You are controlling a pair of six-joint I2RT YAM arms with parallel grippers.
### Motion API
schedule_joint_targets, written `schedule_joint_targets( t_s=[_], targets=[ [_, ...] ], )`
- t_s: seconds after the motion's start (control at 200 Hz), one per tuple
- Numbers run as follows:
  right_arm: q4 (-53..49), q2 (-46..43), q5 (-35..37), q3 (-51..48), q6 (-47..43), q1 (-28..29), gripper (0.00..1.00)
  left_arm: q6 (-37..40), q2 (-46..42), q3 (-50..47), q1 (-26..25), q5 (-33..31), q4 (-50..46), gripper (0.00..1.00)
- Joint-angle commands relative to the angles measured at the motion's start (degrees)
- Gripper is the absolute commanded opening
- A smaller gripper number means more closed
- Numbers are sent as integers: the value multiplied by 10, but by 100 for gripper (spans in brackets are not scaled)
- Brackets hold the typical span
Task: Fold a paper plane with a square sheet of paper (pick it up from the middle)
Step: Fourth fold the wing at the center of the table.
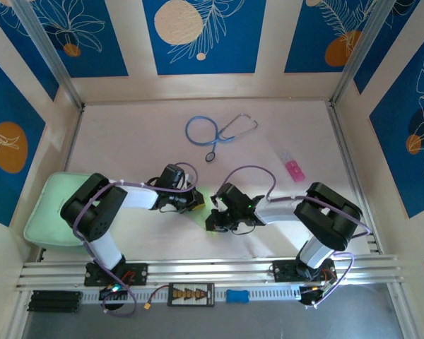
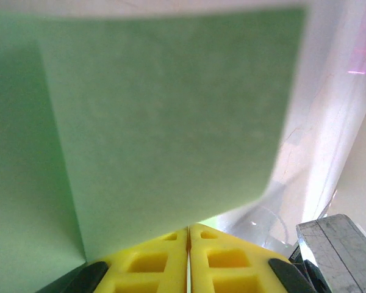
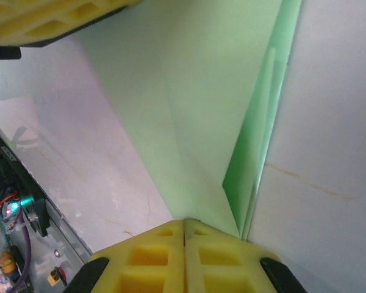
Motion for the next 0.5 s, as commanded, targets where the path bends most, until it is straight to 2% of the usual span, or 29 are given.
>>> schedule_joint_targets(
  t_s=[0.0,0.235,0.495],
  targets=[
    [-12,-2,-9,-30,21,5,9,-2,14,-15,6,-26,-27,11],
    [38,-14,-21,-83,48,15,8,-5,16,-19,6,-26,-23,12],
    [9,-56,-16,-119,53,36,8,-7,13,-23,6,-30,-21,11]
  ],
)
